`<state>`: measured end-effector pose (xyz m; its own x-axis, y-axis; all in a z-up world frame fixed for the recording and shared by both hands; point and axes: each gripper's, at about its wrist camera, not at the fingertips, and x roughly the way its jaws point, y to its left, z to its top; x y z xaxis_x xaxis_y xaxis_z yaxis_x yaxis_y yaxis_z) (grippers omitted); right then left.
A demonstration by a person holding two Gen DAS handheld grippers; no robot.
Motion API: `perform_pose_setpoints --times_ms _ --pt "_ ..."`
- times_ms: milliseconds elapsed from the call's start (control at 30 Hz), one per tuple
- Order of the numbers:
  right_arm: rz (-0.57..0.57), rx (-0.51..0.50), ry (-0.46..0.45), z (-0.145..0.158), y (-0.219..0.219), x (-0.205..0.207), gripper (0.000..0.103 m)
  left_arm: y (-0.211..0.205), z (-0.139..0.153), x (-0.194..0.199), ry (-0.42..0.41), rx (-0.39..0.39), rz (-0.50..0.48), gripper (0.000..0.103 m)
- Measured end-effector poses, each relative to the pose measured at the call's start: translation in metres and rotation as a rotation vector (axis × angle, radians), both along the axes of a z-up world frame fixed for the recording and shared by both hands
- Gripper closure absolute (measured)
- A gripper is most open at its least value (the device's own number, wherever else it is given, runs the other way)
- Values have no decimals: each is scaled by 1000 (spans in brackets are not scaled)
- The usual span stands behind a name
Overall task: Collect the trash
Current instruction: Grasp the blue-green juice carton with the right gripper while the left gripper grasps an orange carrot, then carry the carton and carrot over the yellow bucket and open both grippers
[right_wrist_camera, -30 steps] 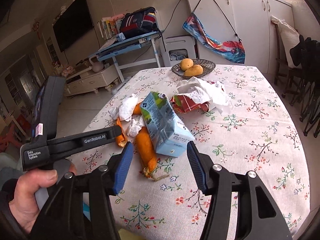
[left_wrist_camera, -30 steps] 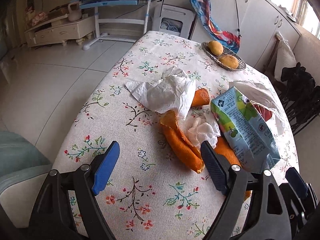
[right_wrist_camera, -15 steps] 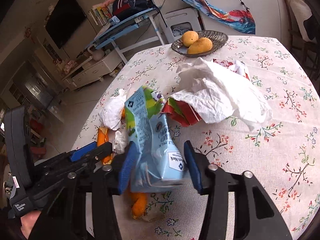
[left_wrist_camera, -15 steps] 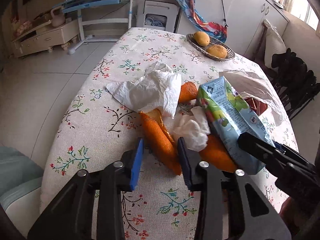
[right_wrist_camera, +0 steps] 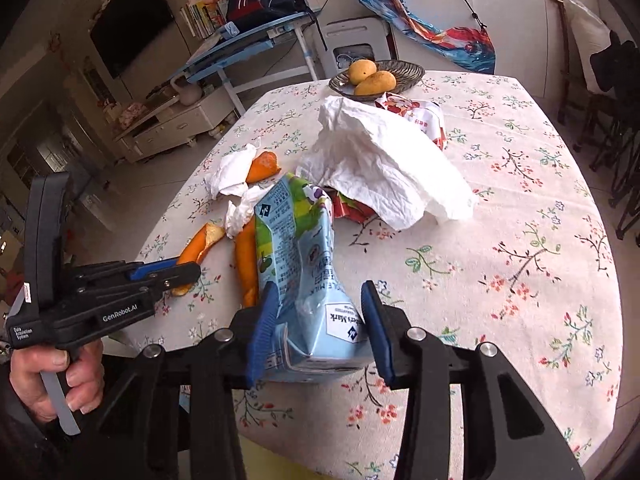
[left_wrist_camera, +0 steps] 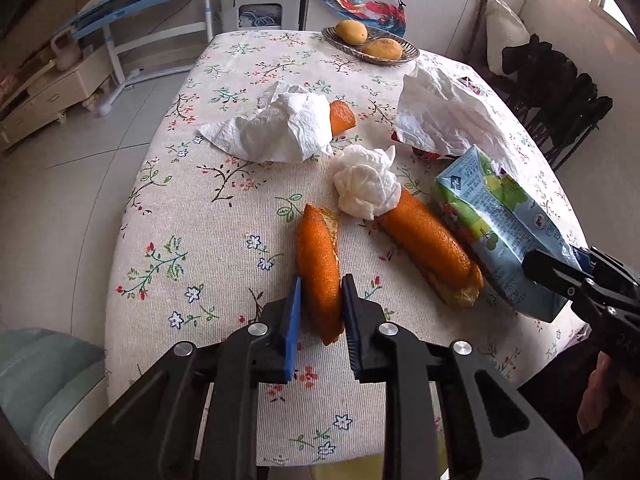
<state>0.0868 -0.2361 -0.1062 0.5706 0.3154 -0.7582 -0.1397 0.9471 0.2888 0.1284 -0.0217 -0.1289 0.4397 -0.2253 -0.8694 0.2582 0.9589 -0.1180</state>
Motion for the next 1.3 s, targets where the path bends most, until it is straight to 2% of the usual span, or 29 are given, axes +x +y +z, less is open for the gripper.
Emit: perform_pose_setpoints --times_ms 133,233,400,433,500,567,800,900,1067,1200,1300 --pt "-13 10 16 -4 -6 -5 60 -6 0 -7 -33 61 -10 81" --pt "-24 28 21 -7 -9 -3 54 -9 1 -9 -49 81 -7 74" --pt "-20 82 35 -13 -10 2 53 -10 -1 -7 -64 98 11 74" --pt "-20 92 37 -14 -10 2 53 -10 -1 -7 -65 97 14 74" --pt "-12 109 38 -15 -9 4 57 -11 0 -7 -72 95 9 84" --pt "-8 100 25 -13 -6 3 59 -13 4 -9 -99 107 6 86" --pt "-25 100 -72 6 -7 -9 66 -13 26 -32 -218 100 26 86" --pt "-26 99 -71 5 -6 -13 66 -14 31 -40 -246 105 27 86" --pt "6 79 -4 -8 2 -12 64 -16 23 -43 -209 124 23 86" --pt "15 81 22 -15 7 -10 57 -16 7 -39 -139 149 23 86" --pt "25 65 11 -15 11 -11 57 -14 0 -37 -119 156 34 85"
